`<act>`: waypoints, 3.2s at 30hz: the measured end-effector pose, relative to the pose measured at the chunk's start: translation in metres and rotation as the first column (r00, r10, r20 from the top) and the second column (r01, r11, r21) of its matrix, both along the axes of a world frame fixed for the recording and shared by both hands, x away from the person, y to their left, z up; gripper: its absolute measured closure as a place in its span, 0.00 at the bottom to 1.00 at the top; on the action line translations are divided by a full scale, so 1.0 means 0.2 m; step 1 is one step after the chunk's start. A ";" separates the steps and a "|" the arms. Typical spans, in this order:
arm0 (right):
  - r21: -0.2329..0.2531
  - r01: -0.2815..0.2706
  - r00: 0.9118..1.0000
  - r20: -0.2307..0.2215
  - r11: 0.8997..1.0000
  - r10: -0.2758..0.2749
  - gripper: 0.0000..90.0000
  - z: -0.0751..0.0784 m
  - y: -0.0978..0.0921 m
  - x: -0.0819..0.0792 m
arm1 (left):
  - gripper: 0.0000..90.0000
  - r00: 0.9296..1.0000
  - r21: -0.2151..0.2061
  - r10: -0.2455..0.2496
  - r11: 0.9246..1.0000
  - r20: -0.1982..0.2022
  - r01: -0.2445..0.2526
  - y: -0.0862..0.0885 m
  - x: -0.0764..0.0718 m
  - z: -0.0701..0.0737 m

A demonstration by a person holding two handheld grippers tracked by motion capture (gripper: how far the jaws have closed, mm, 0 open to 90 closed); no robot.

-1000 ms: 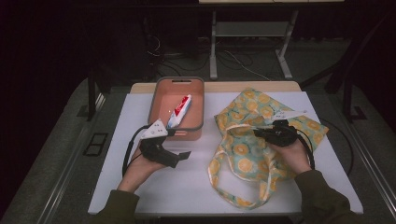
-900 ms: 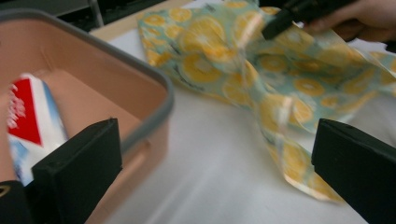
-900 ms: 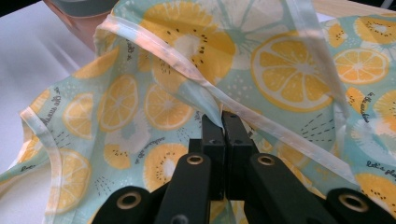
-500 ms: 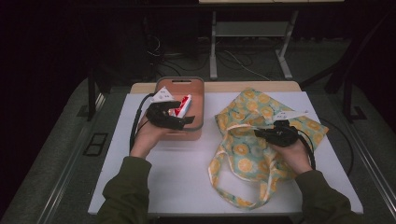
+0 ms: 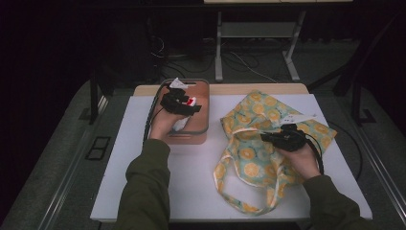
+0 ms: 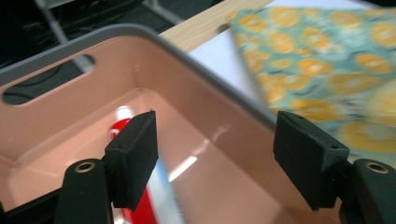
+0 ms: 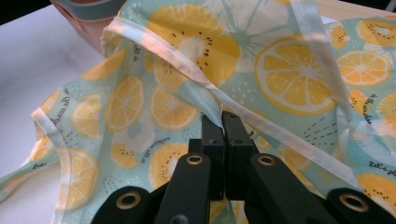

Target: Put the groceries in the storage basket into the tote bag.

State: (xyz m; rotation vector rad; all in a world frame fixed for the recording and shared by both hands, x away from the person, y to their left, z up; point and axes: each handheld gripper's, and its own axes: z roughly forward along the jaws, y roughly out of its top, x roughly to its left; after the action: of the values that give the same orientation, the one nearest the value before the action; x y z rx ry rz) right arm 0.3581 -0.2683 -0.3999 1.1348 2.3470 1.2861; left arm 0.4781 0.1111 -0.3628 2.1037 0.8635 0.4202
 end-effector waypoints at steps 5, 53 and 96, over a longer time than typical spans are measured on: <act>0.001 -0.004 1.000 0.002 1.000 0.004 0.99 0.00 0.00 0.00 | 0.33 0.998 0.068 0.045 0.997 -0.037 -0.043 -0.01 0.08 -0.06; 0.000 -0.008 1.000 0.001 1.000 0.008 0.99 -0.01 -0.02 -0.01 | 0.81 0.960 0.339 0.137 0.940 -0.245 -0.047 -0.07 0.17 -0.26; -0.025 -0.006 1.000 -0.004 1.000 0.006 0.99 -0.02 0.00 0.00 | 0.81 0.927 0.098 -0.330 0.931 -0.181 0.351 -0.27 -0.59 0.08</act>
State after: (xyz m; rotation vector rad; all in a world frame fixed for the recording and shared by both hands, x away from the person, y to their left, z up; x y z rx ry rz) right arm 0.3585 -0.2691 -0.4037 1.1242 2.3645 1.2545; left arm 0.3594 0.0569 -0.3477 2.3773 0.5514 0.1235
